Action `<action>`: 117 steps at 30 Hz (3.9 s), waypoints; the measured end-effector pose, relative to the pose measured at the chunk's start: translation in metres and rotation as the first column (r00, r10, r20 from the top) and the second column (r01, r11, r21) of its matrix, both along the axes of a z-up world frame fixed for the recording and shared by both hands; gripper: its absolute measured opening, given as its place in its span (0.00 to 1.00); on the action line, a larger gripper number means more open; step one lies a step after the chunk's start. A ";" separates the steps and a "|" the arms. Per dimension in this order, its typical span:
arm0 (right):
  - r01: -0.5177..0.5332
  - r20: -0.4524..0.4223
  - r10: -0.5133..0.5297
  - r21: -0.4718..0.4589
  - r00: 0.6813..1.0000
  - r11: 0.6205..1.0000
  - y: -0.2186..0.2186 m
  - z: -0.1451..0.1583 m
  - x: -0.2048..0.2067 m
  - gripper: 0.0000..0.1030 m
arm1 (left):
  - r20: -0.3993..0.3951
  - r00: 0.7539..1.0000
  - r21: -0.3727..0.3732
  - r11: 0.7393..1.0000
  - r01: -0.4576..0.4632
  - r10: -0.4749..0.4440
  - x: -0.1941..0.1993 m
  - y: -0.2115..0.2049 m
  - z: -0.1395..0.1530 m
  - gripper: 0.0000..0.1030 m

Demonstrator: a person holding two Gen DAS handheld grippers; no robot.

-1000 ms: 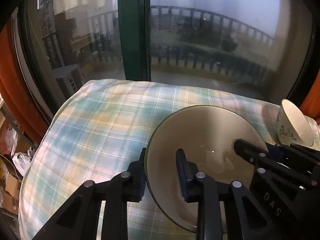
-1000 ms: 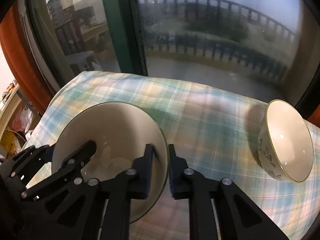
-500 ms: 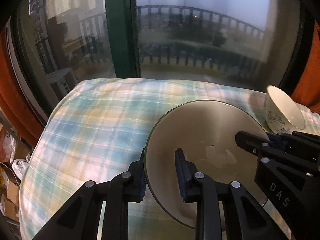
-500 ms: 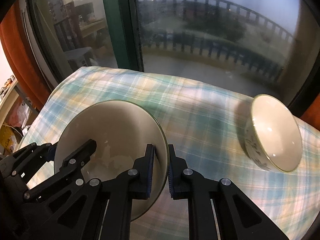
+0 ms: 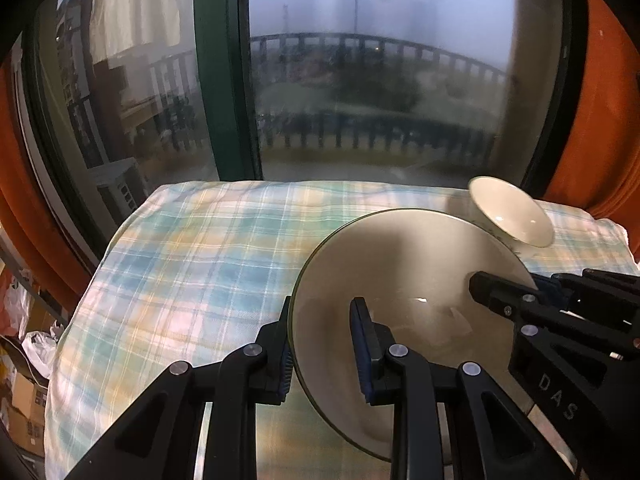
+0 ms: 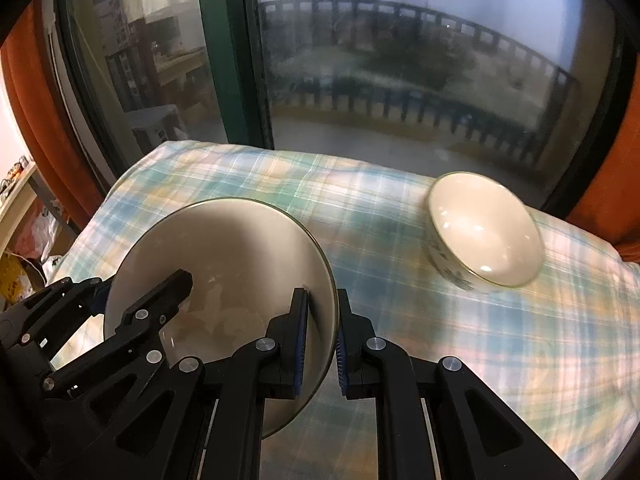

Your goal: Organize plates and bowls

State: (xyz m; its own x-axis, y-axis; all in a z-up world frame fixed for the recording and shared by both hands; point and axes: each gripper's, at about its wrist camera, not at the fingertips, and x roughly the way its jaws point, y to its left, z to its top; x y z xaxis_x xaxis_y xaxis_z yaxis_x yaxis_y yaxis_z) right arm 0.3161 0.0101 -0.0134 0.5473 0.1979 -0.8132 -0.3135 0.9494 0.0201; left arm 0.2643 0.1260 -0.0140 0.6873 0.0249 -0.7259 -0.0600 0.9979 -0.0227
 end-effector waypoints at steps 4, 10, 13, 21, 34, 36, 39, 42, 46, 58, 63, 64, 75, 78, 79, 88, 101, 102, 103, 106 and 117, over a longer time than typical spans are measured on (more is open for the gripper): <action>-0.004 0.035 0.004 0.000 0.999 1.000 -0.010 0.015 -0.019 0.15 | 0.022 1.000 0.004 1.000 0.006 -0.007 -0.016 -0.011 0.011 0.24; -0.006 0.068 0.005 0.016 0.998 1.000 -0.028 0.032 -0.043 0.15 | 0.065 0.998 0.023 1.000 0.013 -0.014 -0.042 -0.031 0.027 0.24; -0.006 0.086 0.003 0.027 0.996 1.000 -0.039 0.040 -0.056 0.15 | 0.078 0.997 0.037 0.999 0.021 -0.024 -0.053 -0.043 0.034 0.24; 0.019 0.133 -0.023 0.035 0.991 0.999 -0.078 0.058 -0.095 0.15 | 0.100 0.993 0.053 0.997 0.064 -0.069 -0.085 -0.084 0.048 0.24; 0.114 0.165 -0.125 0.076 0.978 0.991 -0.151 0.061 -0.151 0.15 | 0.141 0.980 0.096 0.987 0.129 -0.142 -0.128 -0.152 0.049 0.24; 0.124 0.163 -0.136 0.080 0.977 0.989 -0.160 0.059 -0.159 0.15 | 0.136 0.979 0.094 0.986 0.141 -0.153 -0.132 -0.161 0.045 0.24; 0.147 0.154 -0.157 0.074 0.975 0.986 -0.174 0.053 -0.170 0.15 | 0.128 0.976 0.095 0.982 0.165 -0.177 -0.139 -0.175 0.041 0.24; 0.169 0.152 -0.180 0.079 0.972 0.982 -0.189 0.049 -0.180 0.15 | 0.126 0.972 0.093 0.978 0.188 -0.199 -0.146 -0.188 0.038 0.24; 0.207 0.162 -0.218 0.085 0.962 0.975 -0.208 0.048 -0.196 0.15 | 0.123 0.963 0.090 0.969 0.231 -0.241 -0.153 -0.208 0.032 0.24; 0.308 0.134 -0.317 0.083 0.939 0.948 -0.250 0.022 -0.222 0.15 | 0.074 0.942 0.083 0.944 0.320 -0.326 -0.166 -0.247 0.006 0.24; 0.311 0.107 -0.318 0.083 0.942 0.947 -0.256 0.008 -0.223 0.15 | 0.052 0.945 0.082 0.945 0.317 -0.322 -0.166 -0.249 -0.004 0.24; 0.309 0.102 -0.316 0.084 0.943 0.947 -0.256 0.006 -0.223 0.15 | 0.048 0.946 0.083 0.945 0.317 -0.321 -0.165 -0.249 -0.006 0.24; 0.318 0.107 -0.323 0.062 0.940 0.946 -0.249 -0.011 -0.224 0.15 | -0.011 0.948 0.100 0.943 0.316 -0.317 -0.163 -0.253 -0.028 0.25; 0.319 0.110 -0.324 0.064 0.939 0.946 -0.252 -0.013 -0.225 0.15 | -0.011 0.947 0.106 0.941 0.322 -0.322 -0.165 -0.255 -0.031 0.25; 0.315 0.119 -0.320 0.057 0.940 0.947 -0.252 -0.013 -0.226 0.15 | -0.009 0.946 0.105 0.940 0.324 -0.325 -0.166 -0.255 -0.030 0.25; 0.313 0.177 -0.305 -0.017 0.936 0.950 -0.246 -0.019 -0.232 0.15 | 0.016 0.945 0.114 0.939 0.324 -0.328 -0.169 -0.255 -0.030 0.25; 0.325 0.167 -0.321 0.002 0.932 0.946 -0.249 -0.006 -0.217 0.62 | 0.048 0.949 0.087 0.947 0.308 -0.313 -0.157 -0.232 -0.005 0.45; 0.325 0.161 -0.322 0.010 0.933 0.946 -0.249 -0.004 -0.214 0.62 | 0.050 0.947 0.086 0.946 0.313 -0.317 -0.156 -0.230 -0.003 0.49; 0.325 0.157 -0.323 0.015 0.933 0.946 -0.250 -0.002 -0.211 0.62 | 0.056 0.945 0.086 0.945 0.316 -0.321 -0.153 -0.229 0.000 0.50; 0.320 0.155 -0.322 0.036 0.934 0.947 -0.250 0.005 -0.201 0.62 | 0.078 0.946 0.085 0.948 0.307 -0.313 -0.146 -0.223 0.011 0.55; 0.318 0.134 -0.330 0.103 0.934 0.942 -0.247 0.036 -0.146 0.62 | 0.107 0.953 0.050 0.959 0.280 -0.284 -0.099 -0.199 0.044 0.79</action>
